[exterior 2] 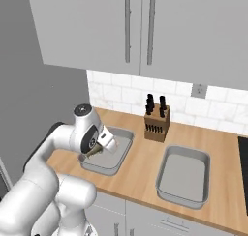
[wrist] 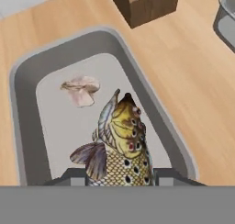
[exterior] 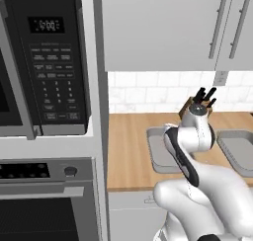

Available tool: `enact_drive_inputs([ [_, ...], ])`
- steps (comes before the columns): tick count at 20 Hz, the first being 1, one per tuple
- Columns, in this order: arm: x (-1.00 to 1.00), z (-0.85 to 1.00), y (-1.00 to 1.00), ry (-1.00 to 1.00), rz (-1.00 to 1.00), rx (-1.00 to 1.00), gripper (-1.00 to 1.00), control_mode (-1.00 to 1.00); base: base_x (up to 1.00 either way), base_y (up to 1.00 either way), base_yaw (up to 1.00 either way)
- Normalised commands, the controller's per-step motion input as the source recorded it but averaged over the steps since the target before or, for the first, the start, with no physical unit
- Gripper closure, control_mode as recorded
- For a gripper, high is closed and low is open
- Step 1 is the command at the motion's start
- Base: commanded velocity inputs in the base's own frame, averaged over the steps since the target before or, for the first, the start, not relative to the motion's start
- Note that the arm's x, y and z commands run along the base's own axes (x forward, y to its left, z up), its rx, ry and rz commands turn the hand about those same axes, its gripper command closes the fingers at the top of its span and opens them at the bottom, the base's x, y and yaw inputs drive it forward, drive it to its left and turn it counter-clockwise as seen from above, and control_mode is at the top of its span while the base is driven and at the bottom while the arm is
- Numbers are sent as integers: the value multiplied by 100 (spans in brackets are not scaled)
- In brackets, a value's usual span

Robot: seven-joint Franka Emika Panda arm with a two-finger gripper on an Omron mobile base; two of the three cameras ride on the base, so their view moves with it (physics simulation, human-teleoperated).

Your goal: Place one garlic and one fish in each tupperware on the nearby counter, to pack two identical lunches.

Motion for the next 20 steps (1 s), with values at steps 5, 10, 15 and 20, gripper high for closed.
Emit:
enact_drive_inputs([
  [5,20,-27,-1,28,-16,7,100,-100,0,0,0],
  [10,40,-23,-14,5,-5,2,100,-100,0,0,0],
  [15,27,-49,0,3,-3,0,100,-100,0,0,0],
  [20,5,-42,0,3,-2,0,100,-100,0,0,0],
])
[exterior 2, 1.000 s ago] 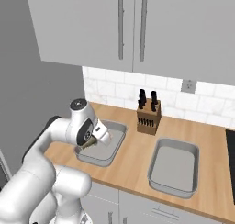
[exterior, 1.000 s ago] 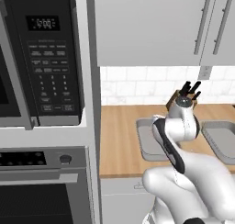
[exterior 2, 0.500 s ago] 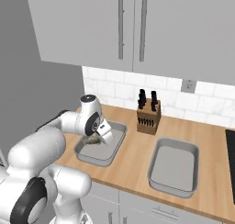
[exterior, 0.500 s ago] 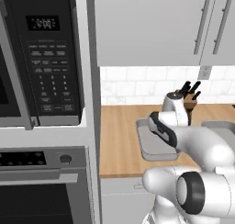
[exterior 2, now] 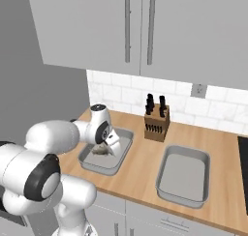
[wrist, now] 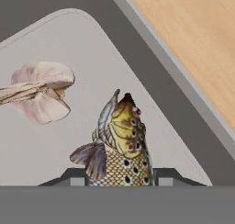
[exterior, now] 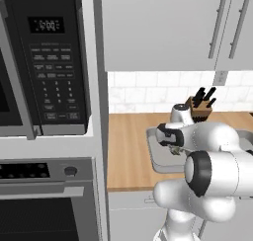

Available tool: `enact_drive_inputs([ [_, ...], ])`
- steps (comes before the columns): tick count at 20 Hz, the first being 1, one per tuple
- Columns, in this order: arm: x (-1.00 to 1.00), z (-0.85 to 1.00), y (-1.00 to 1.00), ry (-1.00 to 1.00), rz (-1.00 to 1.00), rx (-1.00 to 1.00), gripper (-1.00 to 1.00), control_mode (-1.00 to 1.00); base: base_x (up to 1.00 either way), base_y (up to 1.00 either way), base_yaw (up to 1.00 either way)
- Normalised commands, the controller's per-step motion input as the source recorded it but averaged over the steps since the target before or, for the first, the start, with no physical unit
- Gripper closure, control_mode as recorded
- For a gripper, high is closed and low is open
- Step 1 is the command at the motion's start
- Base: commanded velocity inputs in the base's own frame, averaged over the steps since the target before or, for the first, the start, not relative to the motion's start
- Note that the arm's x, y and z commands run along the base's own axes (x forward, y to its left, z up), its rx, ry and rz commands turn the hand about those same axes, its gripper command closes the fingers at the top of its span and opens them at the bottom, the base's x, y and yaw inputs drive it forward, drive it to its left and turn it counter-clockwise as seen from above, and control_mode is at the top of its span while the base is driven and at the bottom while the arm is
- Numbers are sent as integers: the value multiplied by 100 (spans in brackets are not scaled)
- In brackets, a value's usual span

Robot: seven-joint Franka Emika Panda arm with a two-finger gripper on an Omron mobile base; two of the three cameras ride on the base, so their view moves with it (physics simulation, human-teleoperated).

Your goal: Place one garlic and one fish in each tupperware on the nearby counter, to pack two identical lunches.

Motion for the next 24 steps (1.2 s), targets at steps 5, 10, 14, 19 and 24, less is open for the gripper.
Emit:
enact_drive_inputs([
  [5,1,-5,-1,0,0,1,-100,-100,0,0,0],
  [10,0,3,0,-1,0,0,-100,-100,0,0,0],
  [14,-21,10,0,-11,0,0,-100,-100,0,0,0],
  [19,-78,22,1,-15,0,0,-100,-100,0,0,0],
  [24,-58,54,46,-1,35,-17,-100,-100,0,0,0],
])
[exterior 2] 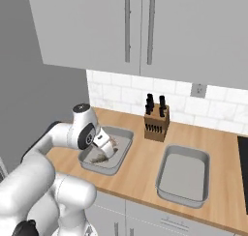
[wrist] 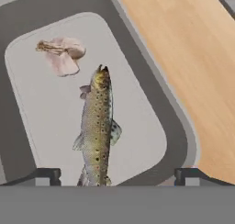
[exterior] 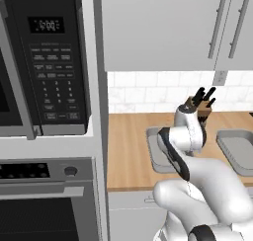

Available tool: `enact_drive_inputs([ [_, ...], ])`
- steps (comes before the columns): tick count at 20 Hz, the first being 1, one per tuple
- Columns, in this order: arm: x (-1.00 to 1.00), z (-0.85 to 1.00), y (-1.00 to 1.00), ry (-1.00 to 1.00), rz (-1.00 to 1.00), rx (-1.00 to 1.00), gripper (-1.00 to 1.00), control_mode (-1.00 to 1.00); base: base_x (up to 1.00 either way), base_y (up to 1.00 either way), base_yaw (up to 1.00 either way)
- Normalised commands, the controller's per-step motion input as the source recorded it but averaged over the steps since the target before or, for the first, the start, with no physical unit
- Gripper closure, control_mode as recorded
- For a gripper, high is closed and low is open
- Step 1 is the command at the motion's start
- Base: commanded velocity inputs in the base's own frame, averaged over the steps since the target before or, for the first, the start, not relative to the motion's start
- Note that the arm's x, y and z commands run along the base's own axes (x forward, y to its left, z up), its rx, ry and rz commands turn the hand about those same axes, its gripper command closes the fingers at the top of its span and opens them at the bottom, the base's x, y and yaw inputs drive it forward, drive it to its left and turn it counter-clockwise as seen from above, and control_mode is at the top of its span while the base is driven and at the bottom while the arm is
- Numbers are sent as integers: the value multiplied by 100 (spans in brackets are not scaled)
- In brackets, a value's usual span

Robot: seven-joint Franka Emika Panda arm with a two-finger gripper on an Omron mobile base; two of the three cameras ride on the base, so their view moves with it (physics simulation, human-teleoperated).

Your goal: Place one garlic and one fish in each tupperware on the nearby counter, to pack two identical lunches.

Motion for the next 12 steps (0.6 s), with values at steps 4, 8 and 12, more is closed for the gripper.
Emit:
enact_drive_inputs([
  [4,-50,59,21,-5,50,-8,-100,-100,0,0,0],
  [8,-54,60,0,-8,24,0,-100,-100,0,0,0],
  [12,-34,75,10,0,7,0,-100,-100,0,0,0],
])
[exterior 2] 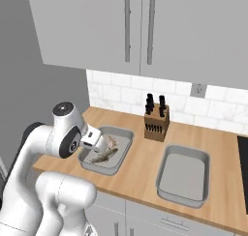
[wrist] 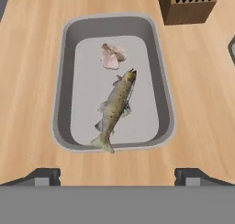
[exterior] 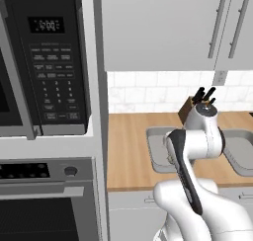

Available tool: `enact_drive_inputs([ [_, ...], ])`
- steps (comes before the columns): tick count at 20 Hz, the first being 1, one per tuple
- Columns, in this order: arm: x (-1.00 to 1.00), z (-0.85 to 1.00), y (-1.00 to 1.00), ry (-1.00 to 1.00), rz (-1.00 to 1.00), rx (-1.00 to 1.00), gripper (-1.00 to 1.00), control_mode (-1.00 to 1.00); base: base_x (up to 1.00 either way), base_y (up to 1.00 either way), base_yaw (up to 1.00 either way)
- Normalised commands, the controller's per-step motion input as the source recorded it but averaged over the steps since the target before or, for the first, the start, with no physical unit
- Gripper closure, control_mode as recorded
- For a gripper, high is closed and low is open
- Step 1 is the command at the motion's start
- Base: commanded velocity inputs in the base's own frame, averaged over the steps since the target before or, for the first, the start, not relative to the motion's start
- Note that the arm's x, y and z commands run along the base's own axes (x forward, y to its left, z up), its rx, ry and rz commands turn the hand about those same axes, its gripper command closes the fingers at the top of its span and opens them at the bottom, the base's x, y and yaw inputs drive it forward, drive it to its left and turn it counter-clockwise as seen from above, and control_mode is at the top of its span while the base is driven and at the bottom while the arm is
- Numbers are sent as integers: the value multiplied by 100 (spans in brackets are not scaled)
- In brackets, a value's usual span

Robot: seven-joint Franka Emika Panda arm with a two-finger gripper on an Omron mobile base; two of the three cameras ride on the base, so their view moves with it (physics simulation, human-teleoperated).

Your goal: Place one garlic and one fish in each tupperware on the nearby counter, to pack two identical lunches.

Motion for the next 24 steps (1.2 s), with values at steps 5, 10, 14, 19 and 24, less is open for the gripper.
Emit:
enact_drive_inputs([
  [5,-40,26,30,0,0,0,-100,-100,0,0,0],
  [10,-28,-8,11,0,0,0,-100,-100,0,0,0],
  [14,-4,0,0,0,0,0,-100,-100,0,0,0],
  [19,-2,0,0,0,0,0,-100,100,-9,0,0],
  [24,0,0,0,0,0,0,-100,100,-88,1,0],
])
